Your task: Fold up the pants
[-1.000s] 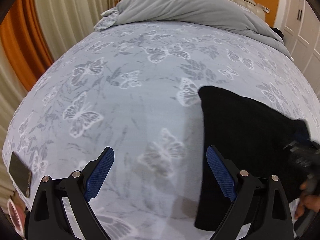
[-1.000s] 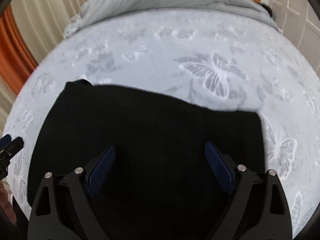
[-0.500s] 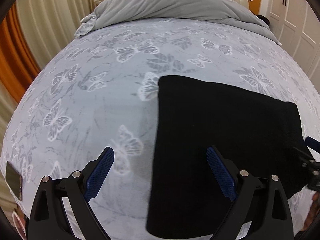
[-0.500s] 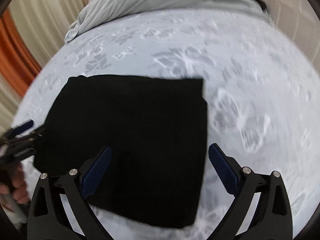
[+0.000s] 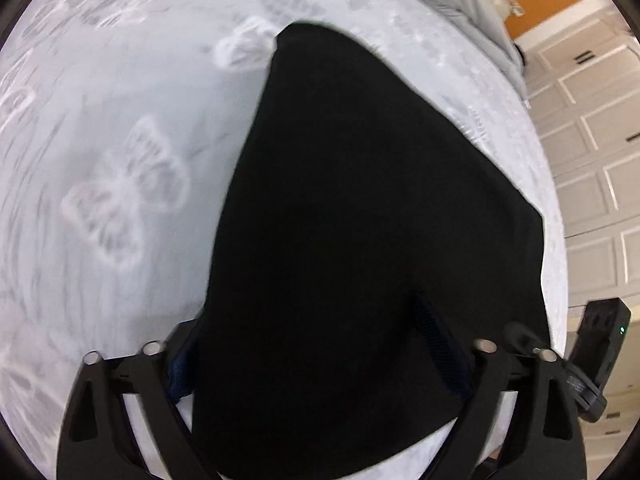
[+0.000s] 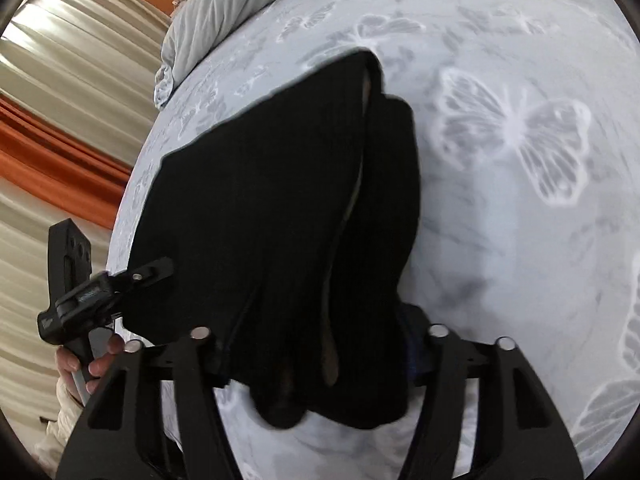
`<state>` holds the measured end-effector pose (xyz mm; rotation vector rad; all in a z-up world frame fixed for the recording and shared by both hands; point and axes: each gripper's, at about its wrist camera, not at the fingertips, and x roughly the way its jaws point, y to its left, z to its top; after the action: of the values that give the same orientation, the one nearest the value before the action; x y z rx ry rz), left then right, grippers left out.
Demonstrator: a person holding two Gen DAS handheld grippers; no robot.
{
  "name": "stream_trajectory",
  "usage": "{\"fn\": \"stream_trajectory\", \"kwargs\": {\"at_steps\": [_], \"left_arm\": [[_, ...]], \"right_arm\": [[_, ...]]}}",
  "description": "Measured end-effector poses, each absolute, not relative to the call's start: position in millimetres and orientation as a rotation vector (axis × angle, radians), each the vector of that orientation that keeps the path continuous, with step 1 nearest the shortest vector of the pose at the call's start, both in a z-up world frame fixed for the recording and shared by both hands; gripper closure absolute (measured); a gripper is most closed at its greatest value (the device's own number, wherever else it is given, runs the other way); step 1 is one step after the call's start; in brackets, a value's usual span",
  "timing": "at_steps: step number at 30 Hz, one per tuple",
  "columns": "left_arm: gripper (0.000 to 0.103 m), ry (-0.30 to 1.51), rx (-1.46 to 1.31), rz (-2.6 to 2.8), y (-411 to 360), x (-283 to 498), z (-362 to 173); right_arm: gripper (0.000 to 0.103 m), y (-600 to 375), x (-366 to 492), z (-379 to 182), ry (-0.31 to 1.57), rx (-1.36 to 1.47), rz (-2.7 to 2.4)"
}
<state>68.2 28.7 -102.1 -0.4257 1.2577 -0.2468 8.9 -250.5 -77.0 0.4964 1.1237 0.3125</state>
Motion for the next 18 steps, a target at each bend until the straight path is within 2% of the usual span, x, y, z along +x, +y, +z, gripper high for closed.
{"fn": "stream_trajectory", "kwargs": {"at_steps": [1,2,3,6,7,8,9,11,14,18], "left_arm": [[0.045,1.239,-0.434,-0.270,28.6,68.5,-96.7],[0.059,1.235,-0.453,-0.285,30.8,67.5,-90.5],[0.062,1.225,-0.474,-0.303,33.9,65.0,-82.6],[0.064,1.202,-0.506,-0.373,46.1,44.2,-54.5],[0.063,1.205,-0.497,-0.385,48.8,34.9,-48.4],[0.058,1.214,-0.466,-0.389,49.8,24.4,-46.4],[0.047,1.224,-0.434,-0.379,49.9,17.4,-51.1],[0.030,1.273,-0.318,-0.274,46.8,7.2,-75.2],[0.017,1.278,-0.331,-0.222,51.5,1.6,-93.0],[0.017,1.284,-0.380,-0.216,49.8,3.4,-88.8]], "right_arm": [[0.064,-247.5,7.1,-66.0,1.100,0.497,0.328],[0.065,-244.2,3.8,-53.3,1.071,0.493,0.348],[0.065,-240.4,-3.3,-36.2,1.032,0.496,0.383],[0.063,-236.5,-28.1,-13.9,1.008,0.476,0.449],[0.051,-237.3,-32.7,-18.7,1.029,0.468,0.438],[0.029,-238.2,-36.1,-31.8,1.073,0.434,0.397],[0.021,-238.3,-36.9,-45.3,1.121,0.380,0.333],[0.018,-240.0,-36.0,-70.8,1.199,0.302,0.214],[0.018,-244.7,-34.2,-69.9,1.180,0.442,0.282],[0.015,-238.9,-26.0,-62.3,1.152,0.495,0.311]]}}
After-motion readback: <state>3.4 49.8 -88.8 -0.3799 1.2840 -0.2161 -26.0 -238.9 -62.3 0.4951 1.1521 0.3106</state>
